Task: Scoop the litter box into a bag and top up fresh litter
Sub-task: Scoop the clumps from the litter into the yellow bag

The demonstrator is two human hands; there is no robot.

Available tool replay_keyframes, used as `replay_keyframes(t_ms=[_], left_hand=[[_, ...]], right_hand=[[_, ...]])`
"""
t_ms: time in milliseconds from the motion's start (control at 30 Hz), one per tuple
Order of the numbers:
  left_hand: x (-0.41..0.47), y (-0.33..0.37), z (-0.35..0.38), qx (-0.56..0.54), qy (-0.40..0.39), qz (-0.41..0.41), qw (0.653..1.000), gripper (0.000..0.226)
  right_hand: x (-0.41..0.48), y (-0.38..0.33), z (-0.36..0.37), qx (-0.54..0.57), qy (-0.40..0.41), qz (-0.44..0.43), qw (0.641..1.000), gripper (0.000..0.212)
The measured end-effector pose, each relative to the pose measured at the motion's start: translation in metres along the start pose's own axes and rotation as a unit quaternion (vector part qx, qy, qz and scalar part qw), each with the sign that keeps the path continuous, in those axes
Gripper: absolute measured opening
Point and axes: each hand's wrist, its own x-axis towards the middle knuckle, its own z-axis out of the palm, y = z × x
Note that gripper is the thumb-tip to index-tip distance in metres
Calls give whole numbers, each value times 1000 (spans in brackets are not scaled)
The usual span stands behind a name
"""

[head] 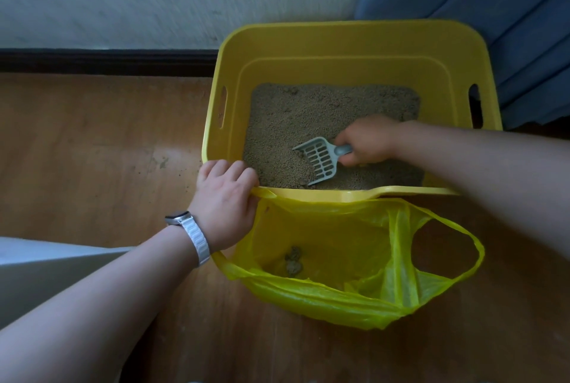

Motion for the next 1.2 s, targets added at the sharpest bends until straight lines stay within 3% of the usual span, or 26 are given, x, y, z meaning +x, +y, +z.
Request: replay_keyframes(t_ms=[400,767,867,1200], left_hand=[[0,2,0,4,5,0,1000,23],[0,2,2,1,11,3,1000,20],[-1,2,1,3,8,-2,1000,20],[-1,2,2,-7,18,-4,1000,20]], right_hand=[[5,-14,15,65,5,-29,997,23],[15,-46,9,46,44,-64,996,30],[22,-60,2,53,49,-78,994,24],[23,-63,10,199,30,-8,980,15]])
